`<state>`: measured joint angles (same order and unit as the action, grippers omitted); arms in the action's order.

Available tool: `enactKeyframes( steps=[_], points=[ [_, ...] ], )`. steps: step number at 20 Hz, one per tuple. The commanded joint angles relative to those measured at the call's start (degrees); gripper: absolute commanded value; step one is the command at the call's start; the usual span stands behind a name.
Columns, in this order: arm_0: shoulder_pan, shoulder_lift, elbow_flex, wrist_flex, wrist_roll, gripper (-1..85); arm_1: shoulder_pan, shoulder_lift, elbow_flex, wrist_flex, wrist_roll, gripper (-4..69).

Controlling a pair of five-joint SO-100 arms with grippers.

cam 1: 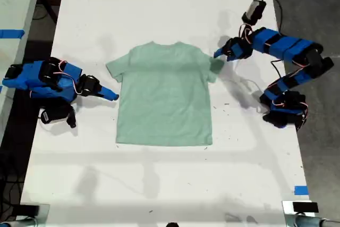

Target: Fold t shirt

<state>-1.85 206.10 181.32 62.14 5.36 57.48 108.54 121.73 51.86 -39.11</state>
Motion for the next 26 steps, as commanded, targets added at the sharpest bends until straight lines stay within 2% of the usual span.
enactKeyframes(
  steps=[1, 6, 9, 10, 11, 18, 22, 26],
  points=[
    [-0.44, 0.35, -0.09, -0.79, 0.09, 8.0, -1.14, -6.77, -8.35, 1.58, -0.97, 22.1],
    [-0.44, 0.35, -0.09, -0.79, 0.09, 8.0, -1.93, -13.45, -13.01, 4.83, -0.62, 21.5],
    [-0.44, 0.35, -0.09, -0.79, 0.09, 8.0, -2.99, -13.8, -14.24, 9.58, 1.58, 19.1],
    [-0.44, 0.35, -0.09, -0.79, 0.09, 8.0, -3.08, -13.8, -14.5, 10.72, 2.02, 16.0],
    [-0.44, 0.35, -0.09, -0.79, 0.09, 8.0, -3.08, -13.8, -14.77, 11.51, 2.72, 0.7],
    [-0.44, 0.35, -0.09, -0.79, 0.09, 8.0, -6.06, -7.47, -20.74, 13.54, -0.35, 0.7],
    [-0.44, 0.35, -0.09, -0.79, 0.09, 8.0, -14.94, -5.45, -27.6, 14.77, -0.35, 0.7],
    [-0.44, 0.35, -0.09, -0.79, 0.09, 8.0, -26.02, -9.93, -34.28, 12.39, 2.2, 0.8]
  ],
)
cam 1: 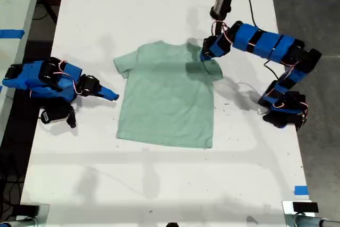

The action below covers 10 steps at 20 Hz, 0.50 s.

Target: Fold t shirt

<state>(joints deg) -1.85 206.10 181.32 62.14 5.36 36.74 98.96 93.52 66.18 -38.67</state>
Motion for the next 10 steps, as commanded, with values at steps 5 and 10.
enactKeyframes(
  steps=[5, 10],
  points=[
    [-0.44, 0.35, -0.09, -0.79, 0.09, 8.0, -16.35, -14.59, -23.55, -2.9, 3.43, 1.2],
    [-0.44, 0.35, -0.09, -0.79, 0.09, 8.0, -14.94, -17.14, -34.89, 9.49, 3.87, 16.0]
  ],
)
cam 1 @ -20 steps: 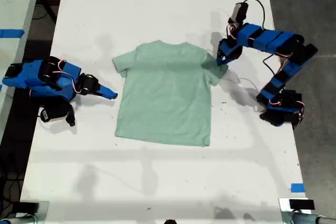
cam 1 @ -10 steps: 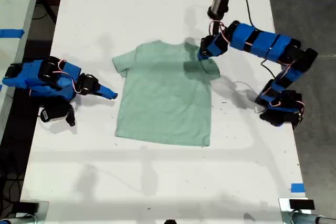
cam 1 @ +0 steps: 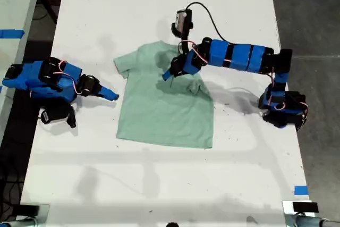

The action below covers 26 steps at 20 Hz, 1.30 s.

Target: Fold t shirt

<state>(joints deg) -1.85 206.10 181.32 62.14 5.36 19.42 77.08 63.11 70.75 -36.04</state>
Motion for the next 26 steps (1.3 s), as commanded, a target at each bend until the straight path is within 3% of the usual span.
enactKeyframes(
  steps=[1, 2, 7, 11, 15, 19, 22, 26],
  points=[
    [-0.44, 0.35, -0.09, -0.79, 0.09, 8.0, 4.48, 8.7, -1.58, 6.86, 1.93, 6.9],
    [-0.44, 0.35, -0.09, -0.79, 0.09, 8.0, 6.42, 13.36, 2.64, 7.47, 2.02, 1.0],
    [-0.44, 0.35, -0.09, -0.79, 0.09, 8.0, 8.79, 40.61, 22.15, 11.87, 3.25, 1.1],
    [-0.44, 0.35, -0.09, -0.79, 0.09, 8.0, -0.26, 63.63, 42.89, 10.37, 12.83, 1.1],
    [-0.35, 0.35, -0.09, -0.79, 0.09, 8.1, -11.07, 92.02, 72.33, 1.05, 18.98, 2.2],
    [-0.44, 0.35, -0.09, -0.79, 0.09, 8.1, -17.84, 124.45, 101.6, 4.04, 24.61, 2.2],
    [-0.44, 0.35, -0.09, -0.79, 0.09, 8.2, -17.67, 123.84, 114.43, 2.2, 22.85, 2.2],
    [-0.44, 0.35, 0.0, -0.79, 0.09, 8.4, -16.7, 123.93, 115.05, 5.1, 24.61, 2.2]
  ],
)
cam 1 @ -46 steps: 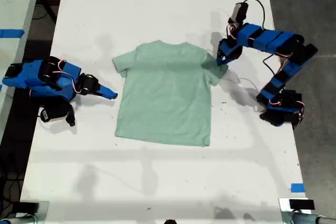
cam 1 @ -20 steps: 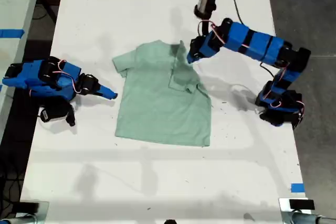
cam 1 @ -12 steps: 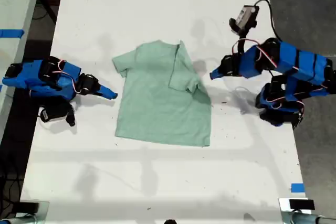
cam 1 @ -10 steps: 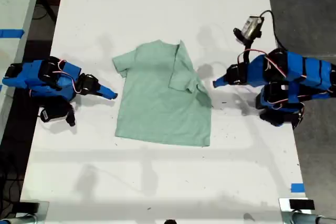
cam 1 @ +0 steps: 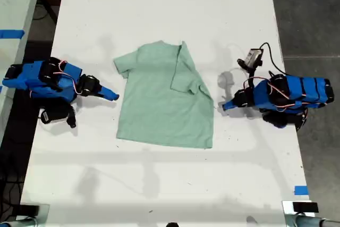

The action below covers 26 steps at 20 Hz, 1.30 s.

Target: Fold t shirt

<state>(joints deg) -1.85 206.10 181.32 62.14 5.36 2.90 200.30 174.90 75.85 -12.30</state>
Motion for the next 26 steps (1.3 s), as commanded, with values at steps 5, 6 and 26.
enactKeyframes(
  steps=[5, 6, 26],
  points=[
    [-0.44, 0.35, -0.09, -0.79, 0.09, 8.4, 0.35, 0.62, 3.25, 0.09, 4.92, 2.2],
    [-0.44, 0.35, -0.09, -0.79, 0.09, 8.4, 0.35, 0.62, 3.25, 0.09, 4.92, 2.3],
    [-0.44, 0.35, -0.09, -0.79, 0.09, 8.4, -0.79, 0.62, 3.25, 0.09, 3.96, 5.8]
  ],
)
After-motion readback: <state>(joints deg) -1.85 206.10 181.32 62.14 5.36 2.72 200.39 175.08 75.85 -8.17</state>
